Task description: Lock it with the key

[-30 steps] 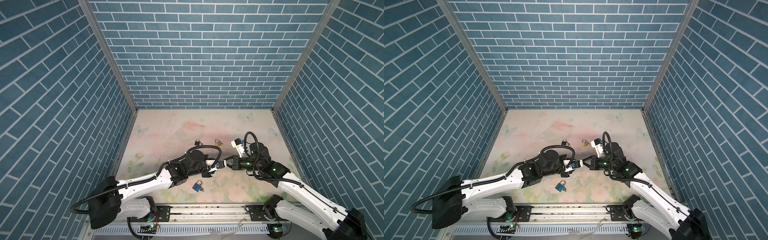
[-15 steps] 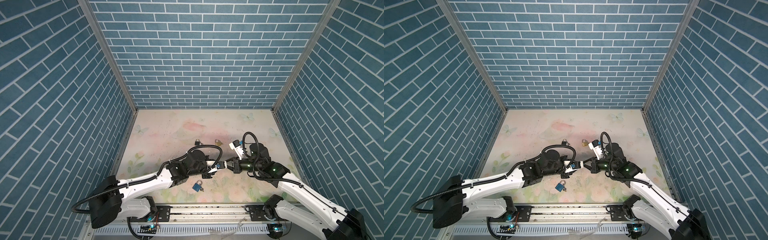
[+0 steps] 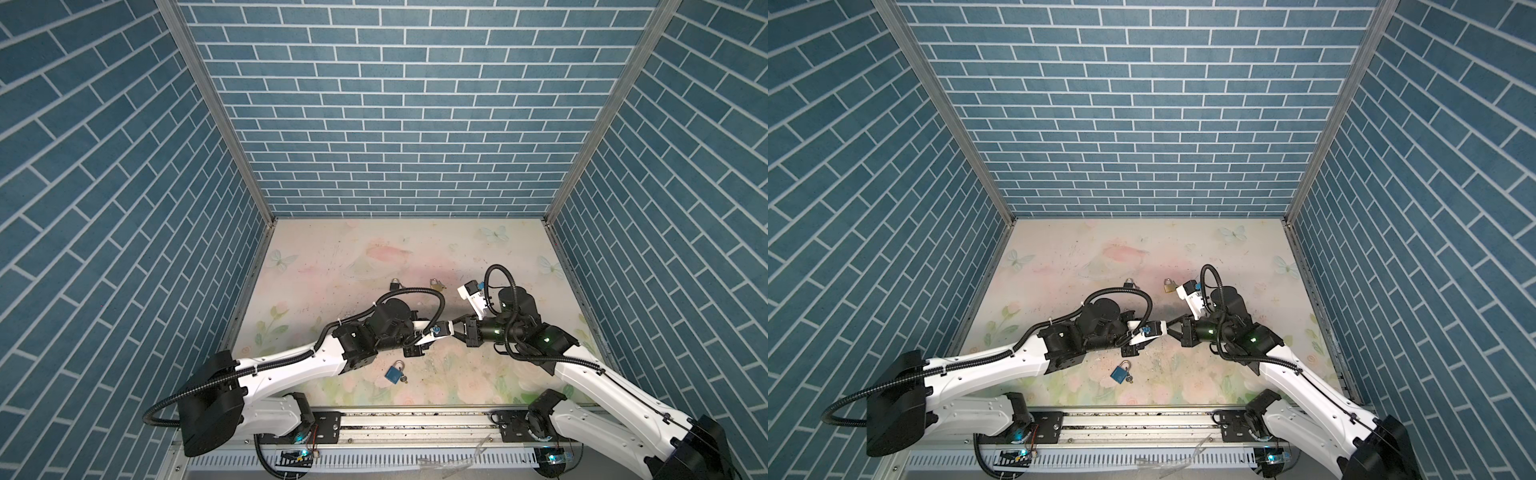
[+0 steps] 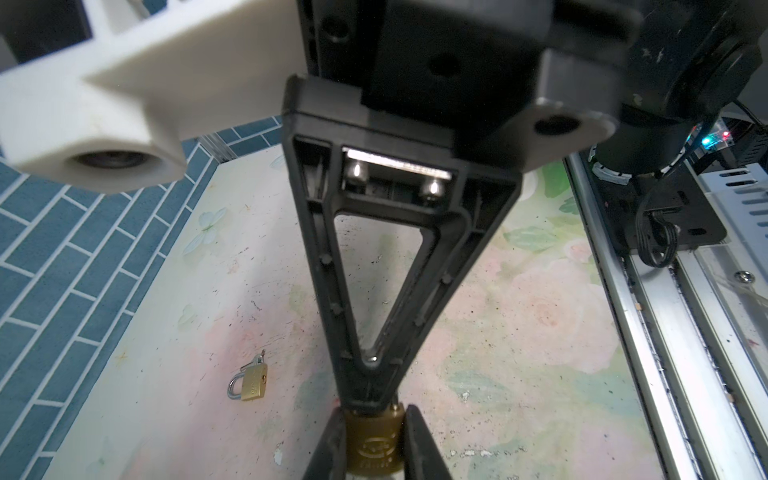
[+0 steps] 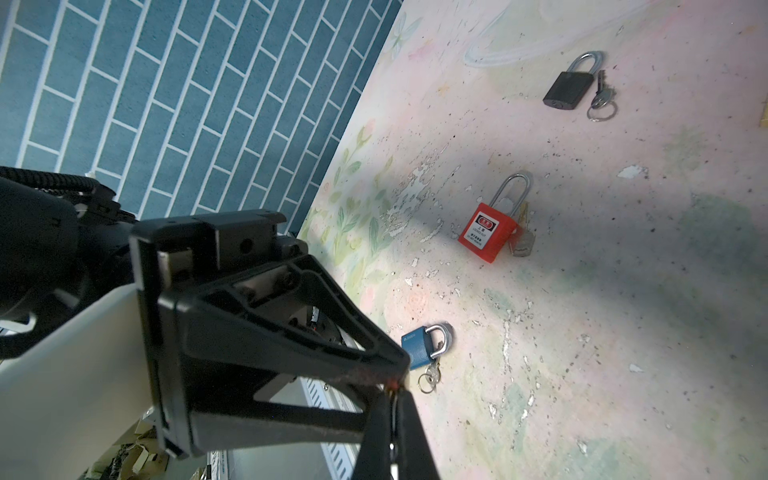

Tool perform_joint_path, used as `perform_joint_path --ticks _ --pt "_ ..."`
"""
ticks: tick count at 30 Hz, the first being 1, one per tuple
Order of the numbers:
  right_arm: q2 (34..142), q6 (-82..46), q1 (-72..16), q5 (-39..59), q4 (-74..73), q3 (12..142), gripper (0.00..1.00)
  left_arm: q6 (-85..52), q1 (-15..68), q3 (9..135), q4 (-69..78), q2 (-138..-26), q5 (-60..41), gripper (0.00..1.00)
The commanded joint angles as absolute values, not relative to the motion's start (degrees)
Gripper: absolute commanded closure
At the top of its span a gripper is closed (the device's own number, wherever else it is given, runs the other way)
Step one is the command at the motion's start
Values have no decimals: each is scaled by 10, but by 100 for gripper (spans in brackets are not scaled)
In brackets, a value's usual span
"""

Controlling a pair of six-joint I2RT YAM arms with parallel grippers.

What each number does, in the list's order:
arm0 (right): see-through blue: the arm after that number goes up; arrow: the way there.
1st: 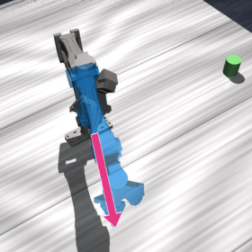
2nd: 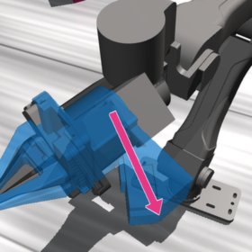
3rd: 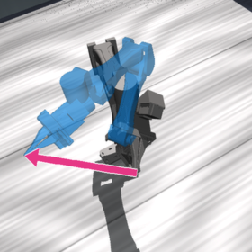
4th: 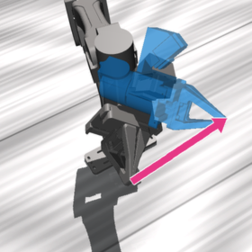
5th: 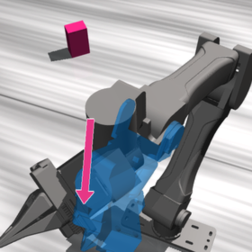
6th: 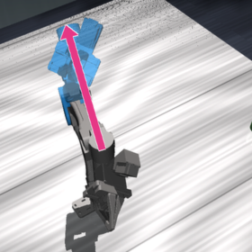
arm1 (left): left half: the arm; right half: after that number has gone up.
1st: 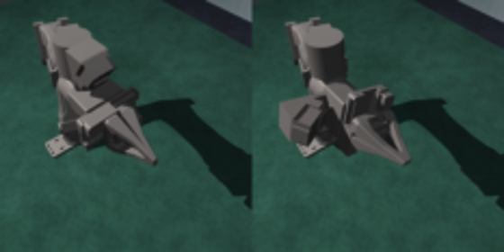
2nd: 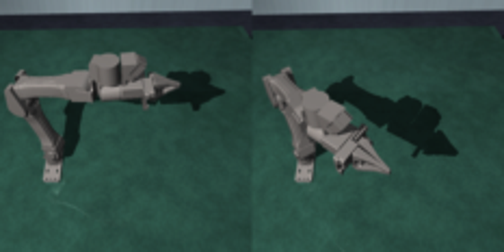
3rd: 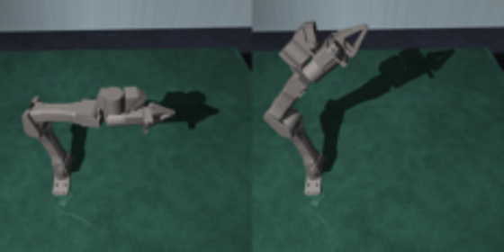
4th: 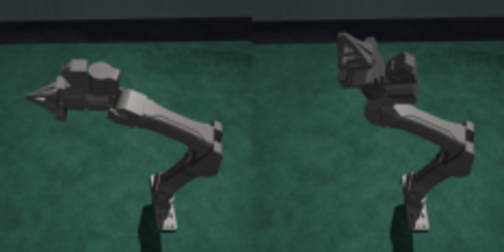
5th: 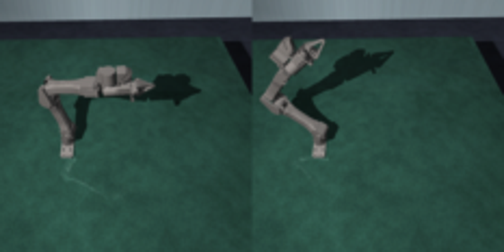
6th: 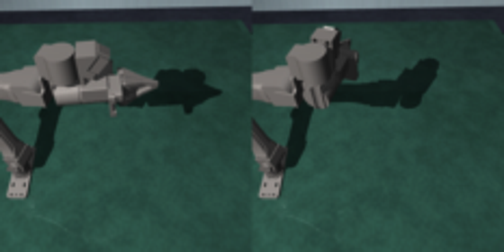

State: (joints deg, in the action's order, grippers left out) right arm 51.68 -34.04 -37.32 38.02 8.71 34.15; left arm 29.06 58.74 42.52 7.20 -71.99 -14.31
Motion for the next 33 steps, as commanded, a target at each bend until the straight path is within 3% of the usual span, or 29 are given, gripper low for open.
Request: perform_joint_path --ticks 1,11,14,20,33 --pt "501 -317 -381 388 102 350 96 289 587 444 130 -715 -170 100" --pt "459 -299 -378 329 177 399 62 304 588 411 92 -702 -162 100" --pt "453 -295 -377 315 199 411 58 303 588 408 86 -693 -159 100" --pt "446 -300 -376 308 216 409 59 308 588 403 82 -679 -155 100" --pt "477 -318 -376 346 181 393 74 309 589 407 87 -687 -149 100"
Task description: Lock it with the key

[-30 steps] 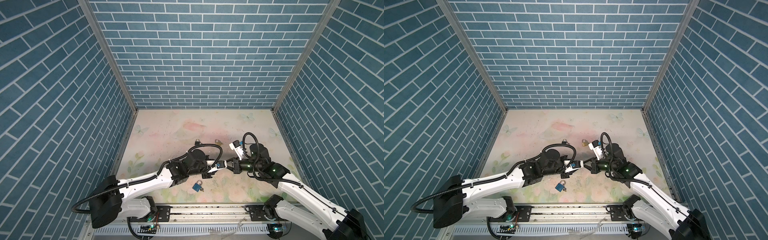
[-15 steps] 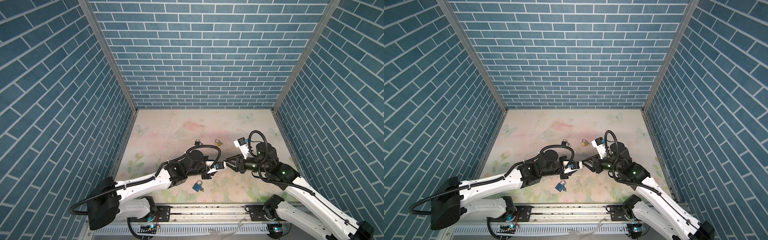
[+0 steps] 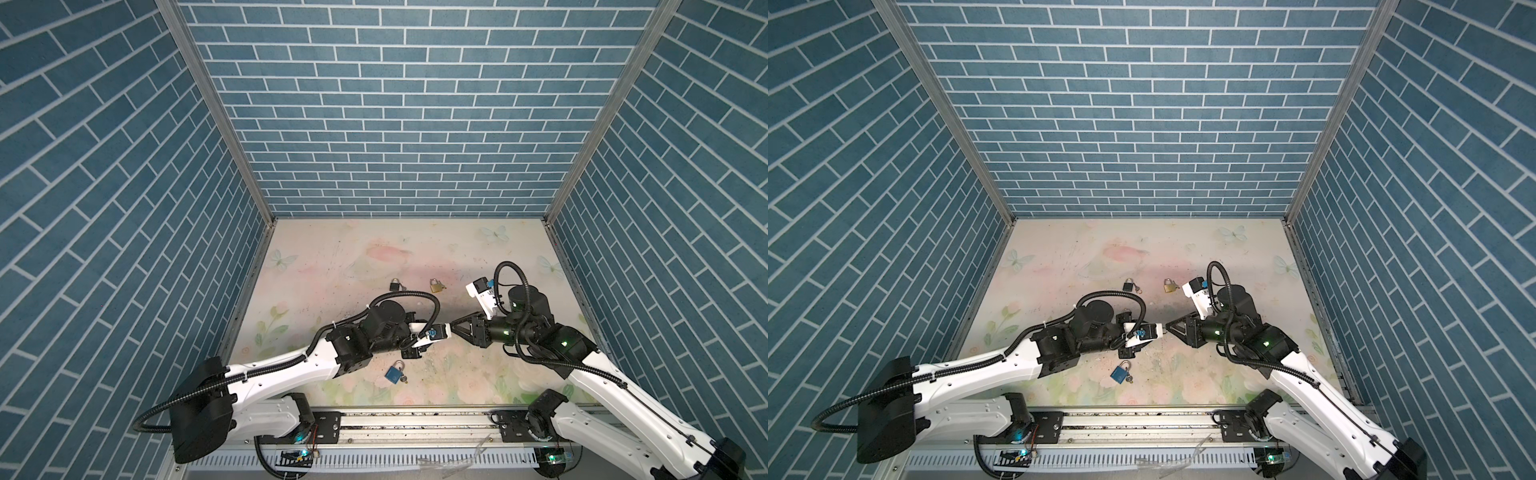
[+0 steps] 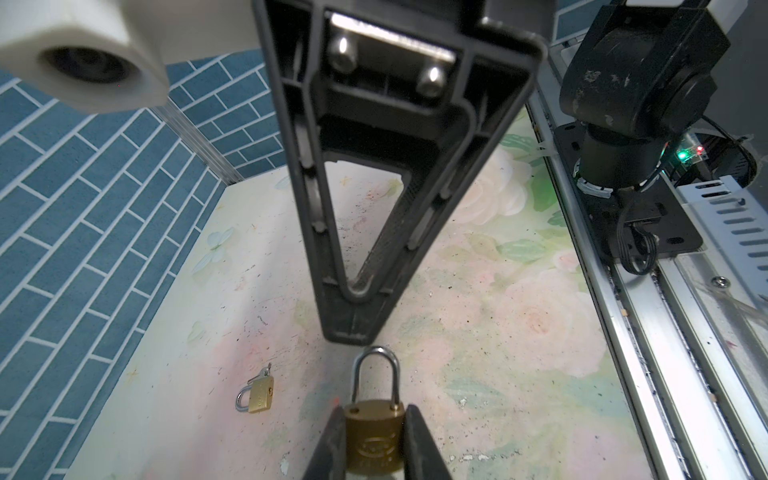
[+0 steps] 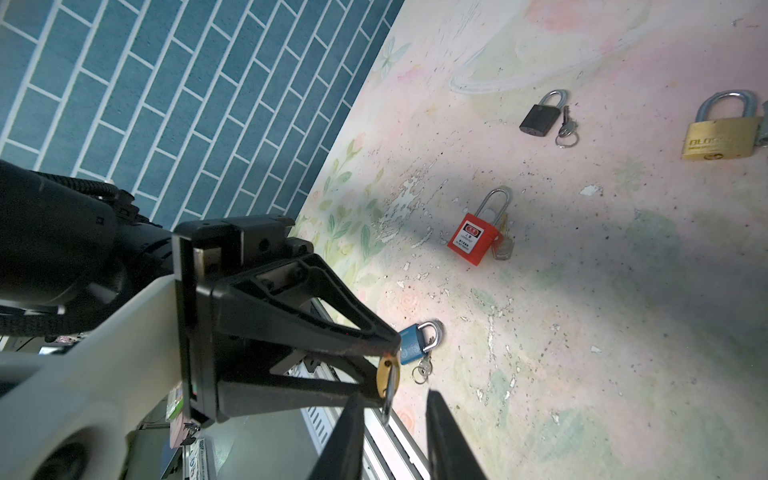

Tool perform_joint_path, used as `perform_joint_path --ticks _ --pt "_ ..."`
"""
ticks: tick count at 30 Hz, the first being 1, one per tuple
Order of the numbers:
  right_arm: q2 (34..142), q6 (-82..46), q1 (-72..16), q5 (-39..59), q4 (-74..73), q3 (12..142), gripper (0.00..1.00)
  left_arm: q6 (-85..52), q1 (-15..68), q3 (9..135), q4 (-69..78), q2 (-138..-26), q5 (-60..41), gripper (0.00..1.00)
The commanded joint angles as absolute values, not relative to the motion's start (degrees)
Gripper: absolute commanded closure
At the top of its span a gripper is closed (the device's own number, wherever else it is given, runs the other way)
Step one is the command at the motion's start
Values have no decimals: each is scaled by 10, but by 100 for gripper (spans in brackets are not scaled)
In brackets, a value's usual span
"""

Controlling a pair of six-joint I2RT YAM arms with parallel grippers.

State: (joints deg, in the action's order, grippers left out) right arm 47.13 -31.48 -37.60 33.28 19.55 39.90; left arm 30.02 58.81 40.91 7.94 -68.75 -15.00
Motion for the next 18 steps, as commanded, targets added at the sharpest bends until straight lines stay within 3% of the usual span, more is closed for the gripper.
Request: perform_joint_path --ticks 1,18 --pt "478 -320 -376 350 177 391 74 309 589 408 88 -689 -149 100" --pt "497 -337 -376 373 139 375 88 311 590 412 92 -695 -148 100"
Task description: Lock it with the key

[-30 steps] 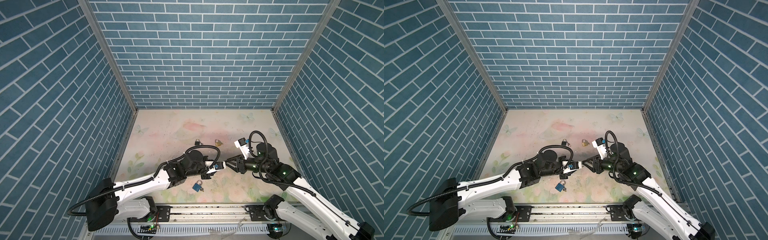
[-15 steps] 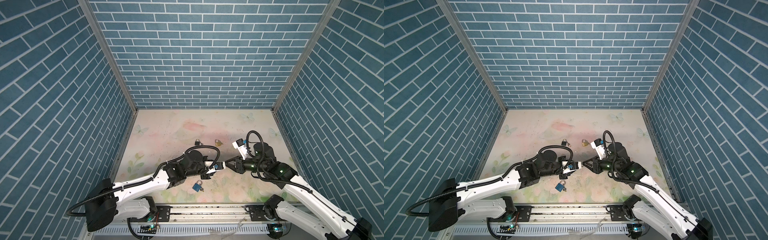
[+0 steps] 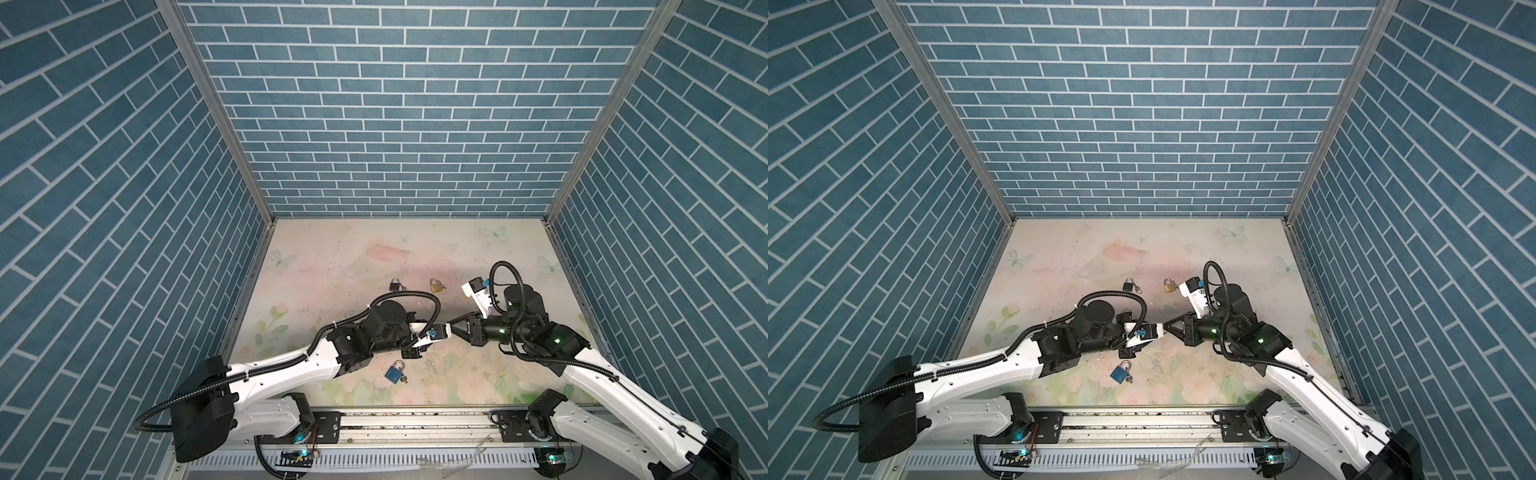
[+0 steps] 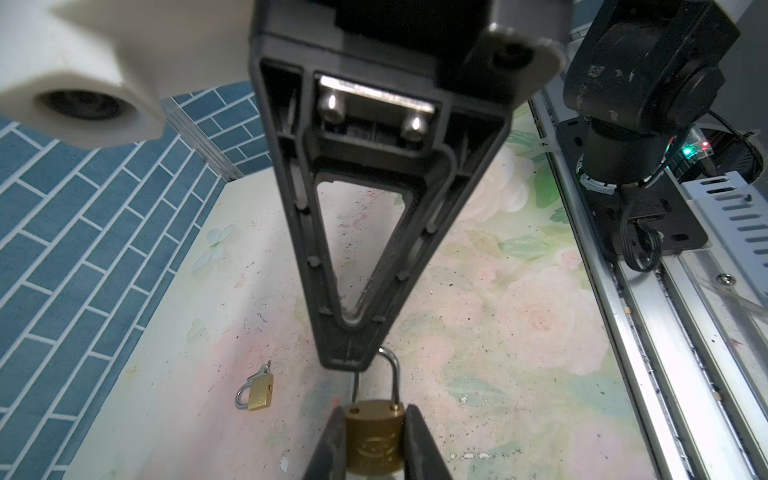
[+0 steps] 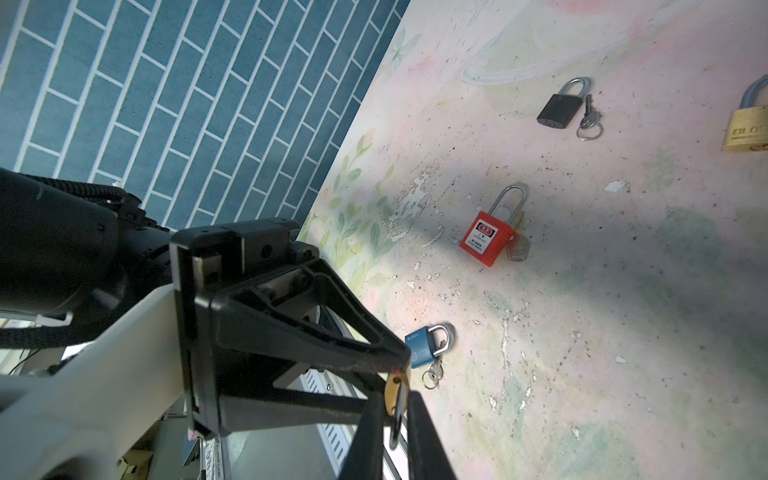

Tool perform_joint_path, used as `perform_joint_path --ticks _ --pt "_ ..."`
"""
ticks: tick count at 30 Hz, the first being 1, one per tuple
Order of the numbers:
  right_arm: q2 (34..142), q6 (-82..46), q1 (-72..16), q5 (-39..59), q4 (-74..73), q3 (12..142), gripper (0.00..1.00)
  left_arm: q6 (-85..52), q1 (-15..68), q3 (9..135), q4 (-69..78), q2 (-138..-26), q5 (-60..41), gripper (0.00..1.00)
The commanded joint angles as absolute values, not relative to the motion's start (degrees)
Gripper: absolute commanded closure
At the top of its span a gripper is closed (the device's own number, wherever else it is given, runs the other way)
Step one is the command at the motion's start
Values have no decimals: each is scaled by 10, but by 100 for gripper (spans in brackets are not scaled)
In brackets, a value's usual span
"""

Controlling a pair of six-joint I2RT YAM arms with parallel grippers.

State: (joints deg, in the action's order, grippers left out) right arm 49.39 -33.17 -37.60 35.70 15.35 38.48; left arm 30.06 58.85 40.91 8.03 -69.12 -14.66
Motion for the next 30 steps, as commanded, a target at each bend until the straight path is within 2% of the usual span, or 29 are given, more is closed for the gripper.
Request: perform_joint_path --ticks 1,13,30 --pt "497 -337 -376 372 139 374 88 311 590 412 94 -695 -148 100" --pt "499 -338 -376 373 138 369 89 311 590 414 96 -696 -146 100" --pt "504 -339 -376 387 127 361 99 311 590 421 104 -701 -142 100"
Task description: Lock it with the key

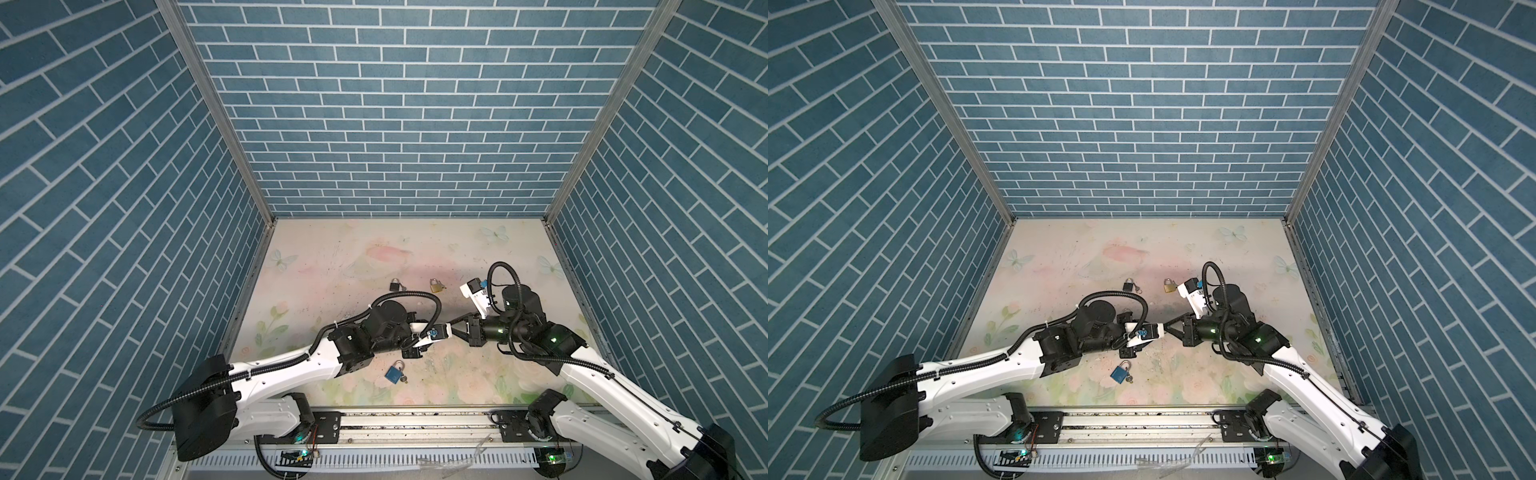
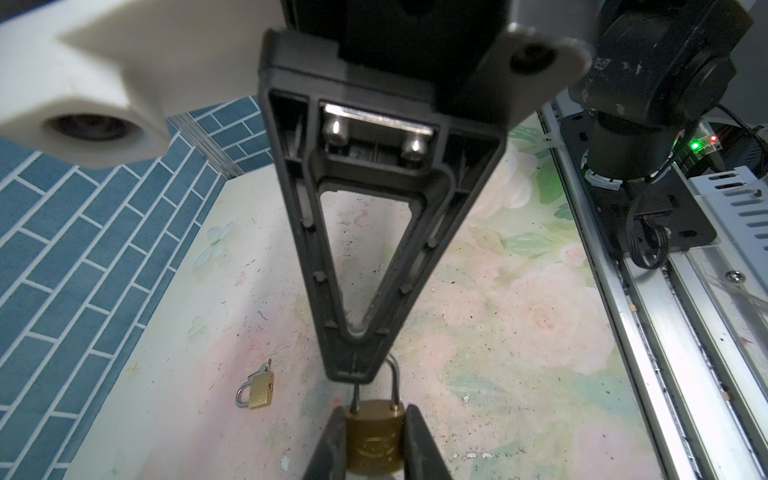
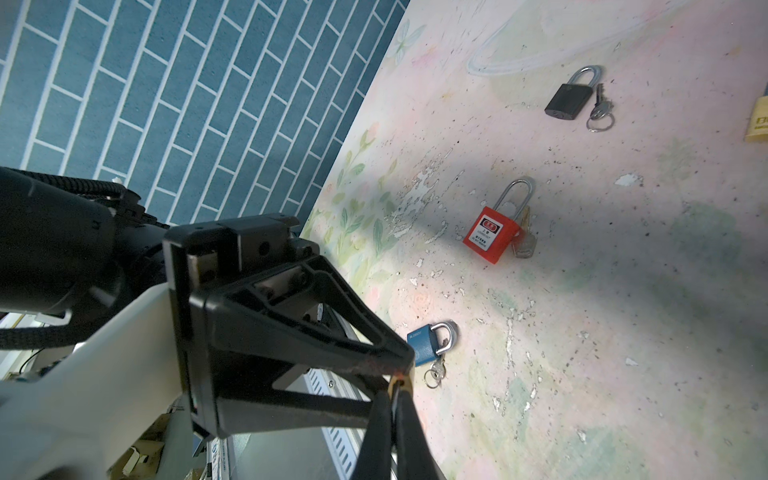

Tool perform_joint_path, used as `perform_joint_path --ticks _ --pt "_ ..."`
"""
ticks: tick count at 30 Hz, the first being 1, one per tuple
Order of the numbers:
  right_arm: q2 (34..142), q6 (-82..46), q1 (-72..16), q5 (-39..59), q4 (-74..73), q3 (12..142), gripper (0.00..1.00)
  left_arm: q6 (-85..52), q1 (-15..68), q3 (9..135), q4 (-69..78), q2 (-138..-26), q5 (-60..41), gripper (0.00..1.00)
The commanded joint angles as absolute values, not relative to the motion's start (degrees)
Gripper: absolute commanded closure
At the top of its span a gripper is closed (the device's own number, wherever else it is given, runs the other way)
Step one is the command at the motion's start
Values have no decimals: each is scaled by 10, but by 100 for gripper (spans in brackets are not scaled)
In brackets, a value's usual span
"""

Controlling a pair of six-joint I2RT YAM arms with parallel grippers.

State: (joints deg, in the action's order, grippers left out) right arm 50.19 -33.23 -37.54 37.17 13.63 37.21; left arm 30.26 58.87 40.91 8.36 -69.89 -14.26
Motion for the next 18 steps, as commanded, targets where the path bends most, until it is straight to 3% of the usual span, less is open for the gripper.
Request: perform_joint_path --ticks 1,18 --pt "504 -339 -376 390 126 361 100 312 590 421 103 -701 -142 100" --pt "524 -322 -376 432 101 328 100 318 590 450 120 -714 -151 100"
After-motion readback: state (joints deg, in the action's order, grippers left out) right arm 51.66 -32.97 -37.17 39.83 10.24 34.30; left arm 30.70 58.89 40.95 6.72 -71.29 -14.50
